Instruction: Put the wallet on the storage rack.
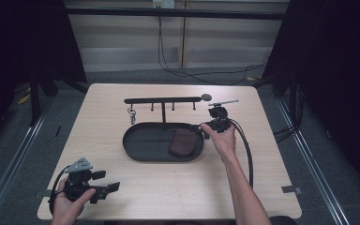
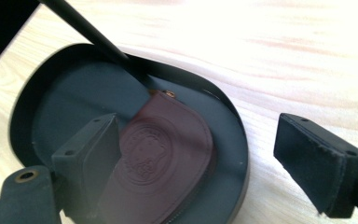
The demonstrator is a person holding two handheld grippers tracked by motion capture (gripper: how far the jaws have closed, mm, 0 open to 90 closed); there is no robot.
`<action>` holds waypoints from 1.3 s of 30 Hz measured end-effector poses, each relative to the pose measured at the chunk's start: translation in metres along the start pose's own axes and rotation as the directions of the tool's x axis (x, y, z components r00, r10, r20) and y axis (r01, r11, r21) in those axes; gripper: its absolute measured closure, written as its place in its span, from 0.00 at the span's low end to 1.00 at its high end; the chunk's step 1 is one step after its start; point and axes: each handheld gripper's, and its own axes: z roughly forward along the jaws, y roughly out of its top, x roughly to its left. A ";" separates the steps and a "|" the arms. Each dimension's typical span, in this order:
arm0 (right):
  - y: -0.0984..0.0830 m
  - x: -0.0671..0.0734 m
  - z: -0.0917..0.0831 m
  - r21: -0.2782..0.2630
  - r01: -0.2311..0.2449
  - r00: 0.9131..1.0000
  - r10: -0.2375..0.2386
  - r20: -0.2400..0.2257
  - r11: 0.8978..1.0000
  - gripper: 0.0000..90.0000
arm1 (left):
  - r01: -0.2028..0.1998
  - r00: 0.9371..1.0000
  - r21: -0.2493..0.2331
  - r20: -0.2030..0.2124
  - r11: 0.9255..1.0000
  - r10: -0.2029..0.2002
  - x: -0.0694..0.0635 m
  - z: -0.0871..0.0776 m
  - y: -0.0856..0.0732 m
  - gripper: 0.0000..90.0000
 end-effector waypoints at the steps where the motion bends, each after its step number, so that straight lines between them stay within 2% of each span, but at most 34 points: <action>1: 0.000 0.001 -0.001 -0.002 0.006 1.000 -0.006 0.000 1.000 0.16 | 0.001 1.000 0.001 -0.004 1.000 -0.001 0.000 0.000 0.000 0.22; 3: -0.001 0.003 -0.003 0.001 0.007 1.000 -0.007 0.006 1.000 0.16 | 0.006 1.000 0.000 -0.001 1.000 -0.006 0.001 0.000 0.000 0.22; 8: -0.009 0.002 -0.010 -0.030 0.013 0.999 -0.014 -0.034 0.999 0.16 | 0.006 1.000 -0.003 0.003 1.000 -0.006 0.001 0.000 0.000 0.22; 10: -0.012 0.001 -0.012 -0.028 0.002 1.000 -0.003 -0.009 1.000 0.16 | 0.006 1.000 -0.004 0.003 1.000 -0.006 0.001 0.000 0.000 0.22; 12: -0.014 0.002 -0.016 -0.033 0.017 1.000 -0.016 0.024 0.999 0.16 | 0.006 1.000 -0.004 0.001 1.000 -0.006 0.001 0.000 0.000 0.22; 14: -0.017 0.003 -0.020 -0.048 0.012 0.999 -0.010 0.044 0.999 0.16 | 0.005 1.000 -0.002 0.000 1.000 -0.005 0.001 -0.001 0.000 0.22; 16: -0.020 0.004 -0.023 -0.058 0.029 0.997 -0.024 0.078 0.998 0.16 | 0.004 1.000 -0.003 -0.004 1.000 -0.004 0.001 -0.001 0.000 0.22; 21: -0.028 0.008 -0.037 -0.075 0.071 0.990 -0.061 0.128 0.995 0.16 | 0.007 1.000 -0.003 -0.005 1.000 -0.007 0.002 -0.002 0.000 0.22; 26: -0.033 0.008 -0.054 -0.133 0.091 0.989 -0.073 0.129 0.987 0.17 | 0.015 1.000 -0.014 -0.006 1.000 -0.015 0.002 -0.002 0.000 0.22; 28: -0.036 0.006 -0.059 -0.138 0.101 0.986 -0.081 0.143 0.985 0.18 | 0.015 1.000 -0.014 -0.006 1.000 -0.015 0.002 -0.003 0.000 0.22; 33: -0.047 0.003 -0.071 -0.149 0.111 0.986 -0.090 0.141 0.983 0.17 | 0.038 0.999 -0.009 -0.009 0.999 -0.038 0.004 -0.002 0.000 0.24; 39: -0.061 0.003 -0.085 -0.131 0.151 0.980 -0.131 0.151 0.980 0.17 | 0.026 1.000 -0.015 -0.012 1.000 -0.026 0.004 -0.004 -0.001 0.22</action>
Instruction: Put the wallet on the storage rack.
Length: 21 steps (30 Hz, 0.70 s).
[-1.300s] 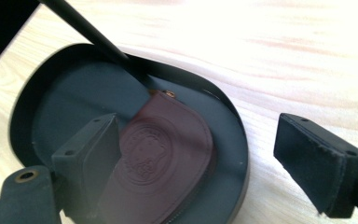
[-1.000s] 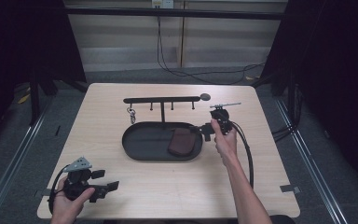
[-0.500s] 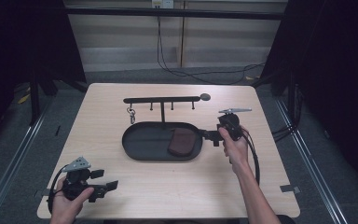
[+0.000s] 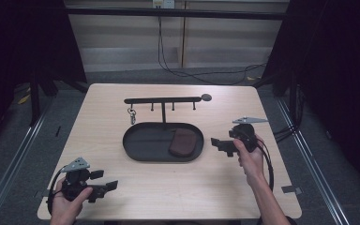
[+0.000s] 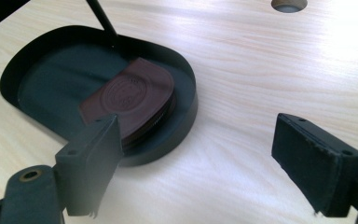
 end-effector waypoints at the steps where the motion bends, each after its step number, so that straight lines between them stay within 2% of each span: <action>1: -0.002 0.000 -0.003 -0.002 -0.001 1.000 0.001 -0.001 1.000 0.17 | 0.001 1.000 -0.002 -0.002 1.000 -0.001 0.000 0.000 0.000 0.22; 7: -0.018 -0.006 -0.019 0.006 0.004 1.000 -0.004 0.011 1.000 0.17 | -0.018 1.000 0.016 0.002 1.000 0.018 -0.003 0.003 -0.001 0.22; 14: -0.038 -0.010 -0.035 0.000 -0.004 1.000 0.004 0.022 1.000 0.17 | -0.005 1.000 0.013 -0.008 1.000 0.005 -0.002 0.003 -0.001 0.22; 18: -0.049 -0.012 -0.040 0.005 0.010 1.000 -0.010 0.027 1.000 0.17 | 0.002 1.000 0.016 -0.001 1.000 -0.002 -0.001 0.003 -0.002 0.23; 21: -0.060 -0.015 -0.039 0.004 -0.020 0.999 0.020 0.029 1.000 0.17 | -0.002 1.000 0.016 -0.001 1.000 0.002 -0.002 0.003 -0.002 0.23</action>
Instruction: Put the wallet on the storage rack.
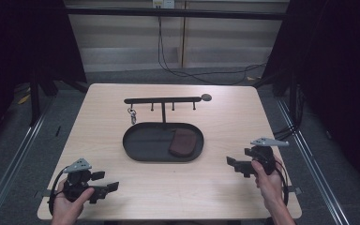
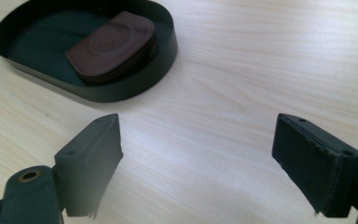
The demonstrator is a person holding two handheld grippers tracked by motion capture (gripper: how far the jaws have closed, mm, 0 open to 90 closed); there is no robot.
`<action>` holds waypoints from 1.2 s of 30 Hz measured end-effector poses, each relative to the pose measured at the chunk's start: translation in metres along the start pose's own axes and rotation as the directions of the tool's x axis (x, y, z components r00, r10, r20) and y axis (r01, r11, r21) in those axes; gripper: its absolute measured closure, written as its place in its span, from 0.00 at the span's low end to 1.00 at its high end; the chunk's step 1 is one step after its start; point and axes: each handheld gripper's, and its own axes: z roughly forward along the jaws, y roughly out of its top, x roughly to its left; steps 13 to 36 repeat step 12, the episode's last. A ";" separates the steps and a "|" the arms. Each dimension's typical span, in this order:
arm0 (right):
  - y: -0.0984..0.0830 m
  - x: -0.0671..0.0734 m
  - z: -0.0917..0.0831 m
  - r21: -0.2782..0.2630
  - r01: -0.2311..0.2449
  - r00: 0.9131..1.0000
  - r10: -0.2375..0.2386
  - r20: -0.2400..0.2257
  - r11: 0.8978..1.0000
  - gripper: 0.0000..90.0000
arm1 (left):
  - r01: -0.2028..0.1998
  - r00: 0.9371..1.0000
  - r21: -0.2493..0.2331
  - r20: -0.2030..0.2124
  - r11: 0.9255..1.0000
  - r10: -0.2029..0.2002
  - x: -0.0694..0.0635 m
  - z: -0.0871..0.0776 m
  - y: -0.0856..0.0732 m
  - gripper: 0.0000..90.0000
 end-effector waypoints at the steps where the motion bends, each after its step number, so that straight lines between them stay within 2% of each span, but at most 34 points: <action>1: -0.004 -0.001 0.000 0.005 -0.005 1.000 0.005 0.000 1.000 0.17 | -0.003 1.000 0.002 0.001 1.000 0.003 0.000 0.000 0.000 0.23; 7: -0.023 -0.008 -0.004 -0.007 -0.028 1.000 0.028 -0.002 1.000 0.17 | 0.003 1.000 0.000 -0.006 1.000 -0.003 0.001 0.000 0.000 0.23; 12: -0.037 -0.011 0.000 0.033 -0.026 1.000 0.025 0.013 0.999 0.16 | -0.006 1.000 0.003 0.002 1.000 0.006 0.000 0.000 0.000 0.23; 36: -0.037 -0.011 0.000 0.033 -0.026 1.000 0.025 0.013 0.999 0.16 | -0.006 1.000 0.003 0.002 1.000 0.006 0.000 0.000 0.000 0.23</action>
